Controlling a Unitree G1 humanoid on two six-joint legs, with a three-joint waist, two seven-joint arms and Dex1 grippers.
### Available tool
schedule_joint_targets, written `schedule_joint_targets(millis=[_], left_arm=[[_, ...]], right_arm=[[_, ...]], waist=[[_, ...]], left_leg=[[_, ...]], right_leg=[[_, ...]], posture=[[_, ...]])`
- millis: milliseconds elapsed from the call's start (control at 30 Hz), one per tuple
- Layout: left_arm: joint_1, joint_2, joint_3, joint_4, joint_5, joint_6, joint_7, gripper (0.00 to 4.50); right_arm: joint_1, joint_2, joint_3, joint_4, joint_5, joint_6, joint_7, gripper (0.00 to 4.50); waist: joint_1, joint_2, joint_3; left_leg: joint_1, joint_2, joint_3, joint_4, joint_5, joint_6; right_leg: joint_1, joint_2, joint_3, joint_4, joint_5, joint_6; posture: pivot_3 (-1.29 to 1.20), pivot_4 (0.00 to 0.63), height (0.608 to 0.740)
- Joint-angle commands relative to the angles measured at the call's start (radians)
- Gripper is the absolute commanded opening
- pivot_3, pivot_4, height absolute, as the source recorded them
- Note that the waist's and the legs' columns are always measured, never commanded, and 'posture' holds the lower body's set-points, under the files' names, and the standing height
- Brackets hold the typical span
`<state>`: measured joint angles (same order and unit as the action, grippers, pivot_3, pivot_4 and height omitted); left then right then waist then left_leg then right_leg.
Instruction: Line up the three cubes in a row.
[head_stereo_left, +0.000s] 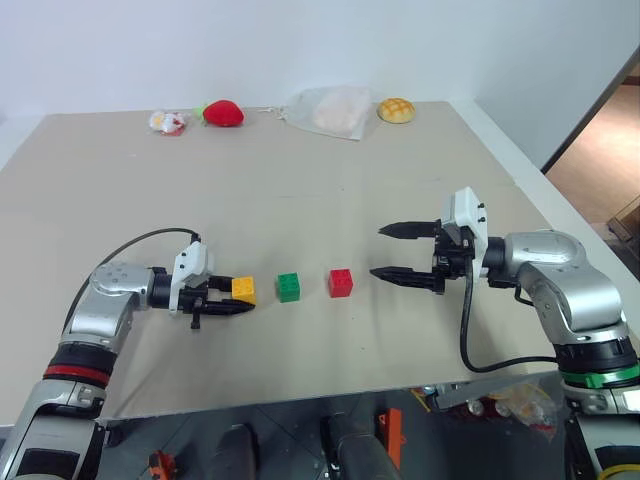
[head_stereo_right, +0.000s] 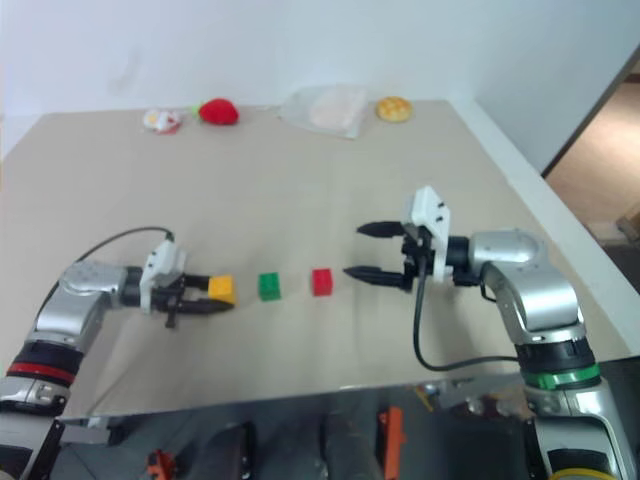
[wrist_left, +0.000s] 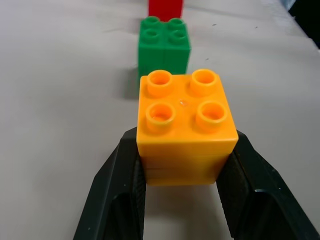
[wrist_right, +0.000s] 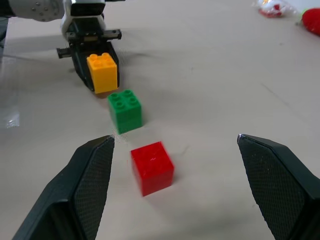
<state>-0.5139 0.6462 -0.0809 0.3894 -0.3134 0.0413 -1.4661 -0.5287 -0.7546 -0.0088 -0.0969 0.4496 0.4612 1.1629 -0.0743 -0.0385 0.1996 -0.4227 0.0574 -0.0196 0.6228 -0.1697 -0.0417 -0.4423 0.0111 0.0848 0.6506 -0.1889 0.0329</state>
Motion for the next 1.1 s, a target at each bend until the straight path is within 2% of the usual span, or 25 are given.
schedule_joint_targets(millis=[33,333,833,900,967,1100], left_arm=[[-0.038,0.009,0.002,0.049,0.009,-0.034,-0.036,1.33],[-0.078,0.007,0.006,0.168,0.039,-0.096,-0.065,1.33],[-0.106,-0.035,0.009,0.257,0.07,-0.169,-0.035,1.33],[-0.098,-0.039,0.014,0.243,0.07,-0.171,-0.021,2.37],[-0.091,-0.033,0.016,0.238,0.082,-0.194,-0.011,2.98],[-0.074,0.007,0.023,0.218,0.074,-0.145,-0.031,2.98]], right_arm=[[0.016,-0.028,-0.053,-0.07,0.032,0.024,-0.022,4.09],[0.067,-0.05,-0.082,-0.134,0.056,0.066,-0.054,4.09],[0.051,-0.052,-0.072,-0.126,0.057,0.069,-0.065,4.09],[0.048,-0.053,-0.072,-0.12,0.055,0.064,-0.062,4.09],[0.041,-0.049,-0.066,-0.113,0.053,0.062,-0.061,4.09],[0.02,-0.037,-0.052,-0.097,0.045,0.051,-0.057,4.09]], waist=[[-0.001,0.0,0.0],[-0.001,0.0,0.0],[0.0,0.0,0.0],[0.001,0.0,0.0],[0.001,0.0,0.0],[0.0,0.0,0.0]], left_leg=[[0.0,0.0,0.0,0.0,0.0,0.0],[0.0,0.0,0.0,0.0,0.0,0.0],[0.0,0.0,0.0,0.002,0.0,0.0],[0.0,0.0,0.0,0.003,0.0,0.0],[0.0,0.0,0.0,0.004,0.0,0.0],[0.0,0.0,0.0,0.004,0.0,0.001]], right_leg=[[0.0,0.0,0.0,0.0,0.0,0.0],[0.0,0.0,0.0,0.0,0.0,0.0],[0.001,0.0,0.0,0.0,0.001,0.001],[0.001,0.0,0.0,0.0,0.001,0.001],[0.001,0.0,0.0,0.0,0.001,0.001],[0.001,0.0,0.0,0.0,0.001,0.001]], posture=[[0.0,0.15,0.74],[0.0,0.15,0.74],[0.0,0.15,0.74],[0.0,0.15,0.74],[0.0,0.15,0.74],[0.0,0.15,0.74]])
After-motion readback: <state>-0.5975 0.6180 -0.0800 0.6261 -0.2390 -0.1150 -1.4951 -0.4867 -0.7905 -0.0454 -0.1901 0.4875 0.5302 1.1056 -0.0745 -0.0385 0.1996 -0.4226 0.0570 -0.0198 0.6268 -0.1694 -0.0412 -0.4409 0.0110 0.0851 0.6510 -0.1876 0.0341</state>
